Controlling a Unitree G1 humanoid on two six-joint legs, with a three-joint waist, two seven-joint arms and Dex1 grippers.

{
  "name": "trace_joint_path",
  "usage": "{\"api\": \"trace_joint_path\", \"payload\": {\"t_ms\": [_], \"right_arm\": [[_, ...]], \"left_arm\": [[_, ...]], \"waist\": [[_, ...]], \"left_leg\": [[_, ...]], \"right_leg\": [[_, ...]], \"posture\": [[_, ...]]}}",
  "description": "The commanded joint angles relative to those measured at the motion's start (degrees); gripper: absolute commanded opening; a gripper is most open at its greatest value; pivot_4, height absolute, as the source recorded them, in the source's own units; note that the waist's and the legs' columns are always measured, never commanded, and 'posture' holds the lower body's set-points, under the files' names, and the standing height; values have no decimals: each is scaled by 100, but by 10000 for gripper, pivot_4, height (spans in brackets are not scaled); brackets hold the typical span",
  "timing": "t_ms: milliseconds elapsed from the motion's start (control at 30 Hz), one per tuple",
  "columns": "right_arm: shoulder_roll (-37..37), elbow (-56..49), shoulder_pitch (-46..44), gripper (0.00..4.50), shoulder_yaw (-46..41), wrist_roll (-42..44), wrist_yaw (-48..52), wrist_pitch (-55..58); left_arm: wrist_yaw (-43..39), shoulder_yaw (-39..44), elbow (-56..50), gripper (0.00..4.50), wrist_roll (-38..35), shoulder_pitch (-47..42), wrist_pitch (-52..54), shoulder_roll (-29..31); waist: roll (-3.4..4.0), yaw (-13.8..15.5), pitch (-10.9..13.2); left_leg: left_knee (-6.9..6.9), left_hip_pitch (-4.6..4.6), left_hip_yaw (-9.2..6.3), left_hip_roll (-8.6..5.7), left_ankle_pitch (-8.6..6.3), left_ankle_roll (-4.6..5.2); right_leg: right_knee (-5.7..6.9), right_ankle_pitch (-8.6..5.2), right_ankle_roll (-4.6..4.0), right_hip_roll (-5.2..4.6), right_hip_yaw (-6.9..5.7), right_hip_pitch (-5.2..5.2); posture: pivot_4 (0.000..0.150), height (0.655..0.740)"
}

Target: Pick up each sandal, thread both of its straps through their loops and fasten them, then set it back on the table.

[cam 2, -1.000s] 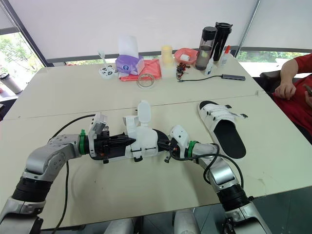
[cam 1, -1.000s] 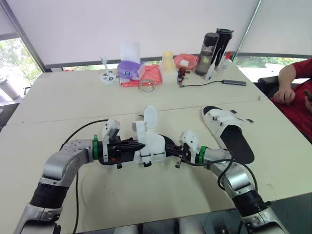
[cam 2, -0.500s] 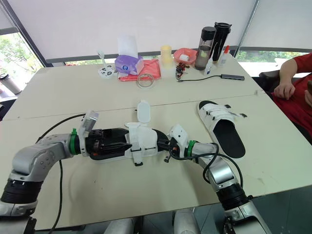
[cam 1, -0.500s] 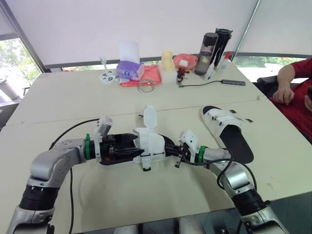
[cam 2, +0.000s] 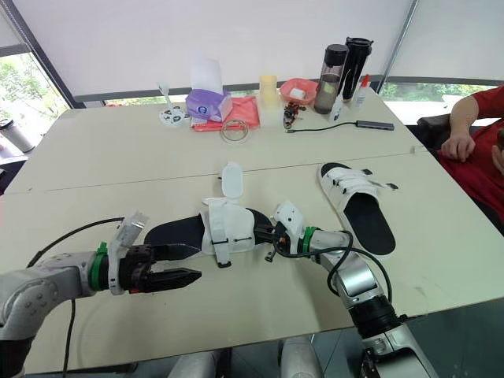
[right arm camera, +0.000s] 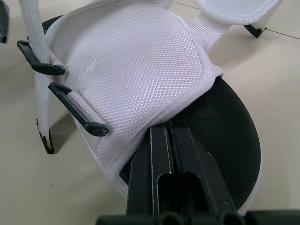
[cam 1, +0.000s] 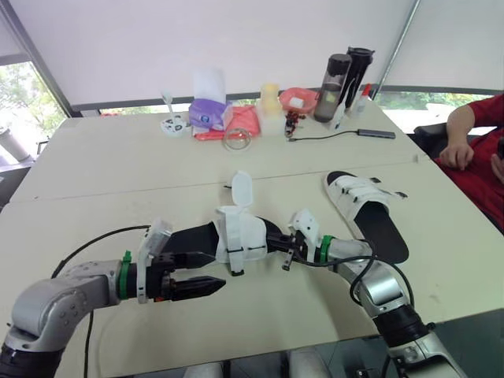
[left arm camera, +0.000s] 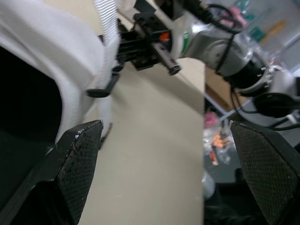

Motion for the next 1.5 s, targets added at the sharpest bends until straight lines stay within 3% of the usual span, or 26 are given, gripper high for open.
{"api": "trace_joint_path", "payload": {"t_ms": [33,233,567,667,867,933,1500], "right_arm": [[-38,461,312,0,478,-355,59,330],[-67,383,375,0,496,-359,94,373],[-103,384,378,0,490,-362,78,384],[-93,378,387,0,485,-367,69,390],[-89,365,411,0,469,-370,43,403],[-87,361,417,0,465,-370,34,404],[-75,426,455,0,518,-391,30,382]], "left_arm": [[39,-416,84,44719,422,51,-473,-194],[-93,-770,438,44719,720,-90,-691,-273],[-167,-1095,881,44719,960,-476,-840,-554],[-174,-1186,1026,36771,1066,-586,-897,-662],[-133,-1229,1156,7560,1148,-717,-875,-778],[-129,-1221,1161,893,1155,-721,-861,-792],[-613,-912,248,893,326,-29,-18,132]], "waist": [[-4,4,-4],[-7,35,-14],[-10,54,-18],[-8,67,-24],[-9,59,-24],[-9,59,-25],[-5,33,-30]], "left_leg": [[0,1,3,0,-2,-3],[-19,11,3,18,-7,-12],[-15,14,0,29,-7,-12],[-14,17,-1,29,-7,-12],[-17,17,-3,31,0,0],[-17,17,-4,33,1,1],[-21,19,-6,41,-6,-10]], "right_leg": [[1,0,0,-1,1,-1],[26,27,-39,15,-14,-19],[22,20,-28,45,-24,-10],[23,20,-28,45,-24,-7],[24,22,-31,53,-24,-8],[25,24,-34,57,-24,-8],[25,23,-34,63,-22,-10]], "posture": [[1500,7400],[1500,7400],[1500,7400],[1500,7400],[1500,7400],[1500,7400],[1500,7400]]}}
